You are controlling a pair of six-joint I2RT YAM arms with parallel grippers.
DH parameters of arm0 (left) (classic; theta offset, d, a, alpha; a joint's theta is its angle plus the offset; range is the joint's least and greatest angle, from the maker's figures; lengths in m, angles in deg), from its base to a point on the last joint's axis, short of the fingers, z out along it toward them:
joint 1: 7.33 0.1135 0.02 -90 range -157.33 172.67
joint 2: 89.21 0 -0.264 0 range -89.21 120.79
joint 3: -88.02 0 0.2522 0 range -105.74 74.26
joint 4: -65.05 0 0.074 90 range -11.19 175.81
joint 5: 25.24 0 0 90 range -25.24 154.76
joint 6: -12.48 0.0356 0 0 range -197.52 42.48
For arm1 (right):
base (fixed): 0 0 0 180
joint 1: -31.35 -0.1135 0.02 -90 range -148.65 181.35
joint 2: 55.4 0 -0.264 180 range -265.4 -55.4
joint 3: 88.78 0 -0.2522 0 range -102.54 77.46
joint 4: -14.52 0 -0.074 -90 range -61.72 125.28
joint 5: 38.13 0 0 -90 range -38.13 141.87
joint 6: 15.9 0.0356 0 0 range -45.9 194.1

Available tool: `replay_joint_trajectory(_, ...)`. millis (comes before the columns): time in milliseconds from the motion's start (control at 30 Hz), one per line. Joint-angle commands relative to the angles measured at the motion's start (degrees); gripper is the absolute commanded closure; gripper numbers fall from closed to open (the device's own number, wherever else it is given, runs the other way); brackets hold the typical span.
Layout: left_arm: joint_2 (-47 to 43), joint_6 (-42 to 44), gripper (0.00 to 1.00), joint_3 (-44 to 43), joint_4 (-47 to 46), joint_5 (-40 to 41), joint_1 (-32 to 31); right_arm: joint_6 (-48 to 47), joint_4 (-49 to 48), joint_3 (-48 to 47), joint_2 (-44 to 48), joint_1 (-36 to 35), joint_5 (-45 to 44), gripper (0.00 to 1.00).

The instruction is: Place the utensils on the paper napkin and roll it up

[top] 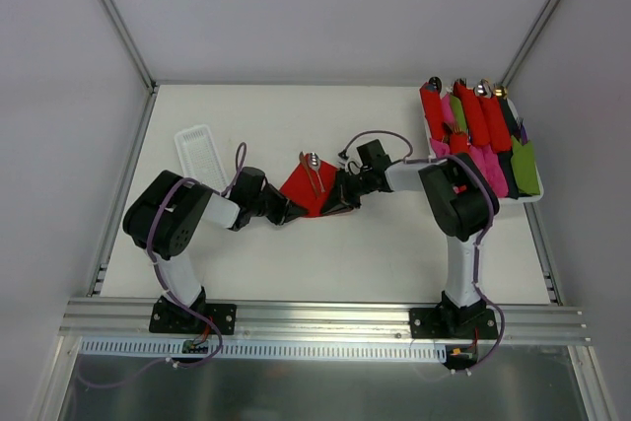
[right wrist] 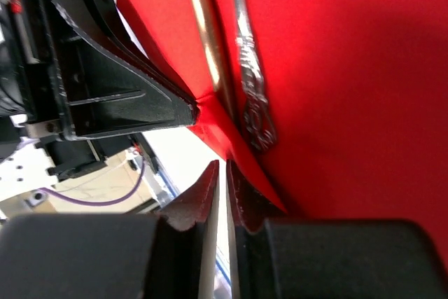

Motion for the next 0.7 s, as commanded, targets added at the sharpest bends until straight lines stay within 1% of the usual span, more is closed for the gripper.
replay_joint_trajectory(0, 3.0, 2.0, 1.0, 3.2, 11.5, 9.3, -0.3, 1.0, -0.8, -0.4, -1.2, 3.2, -0.5, 0.89)
replay_joint_trajectory(167, 2.5, 2.3, 1.0, 3.7, 11.8, 9.3, 0.8, -1.0, 0.9, 0.2, -0.6, 4.7, -0.3, 0.89)
replay_joint_trajectory(200, 2.4, 2.4, 1.0, 3.8, 12.0, 9.3, 1.0, -1.8, 3.3, 0.2, -0.4, 4.8, -0.2, 0.89)
replay_joint_trajectory(500, 1.1, 3.4, 1.0, 4.2, 13.1, 9.5, 1.9, -8.4, 9.5, 0.7, 0.3, 6.5, -3.2, 0.9)
replay_joint_trajectory(600, 0.4, 4.9, 1.0, 3.5, 12.6, 9.0, 2.0, -9.4, 10.8, 0.4, 0.5, 6.5, -4.8, 0.91)
replay_joint_trajectory(667, -0.9, 9.4, 1.0, 1.5, 12.2, 7.2, 2.0, -9.9, 11.4, 0.1, 0.7, 6.5, -5.3, 0.91)
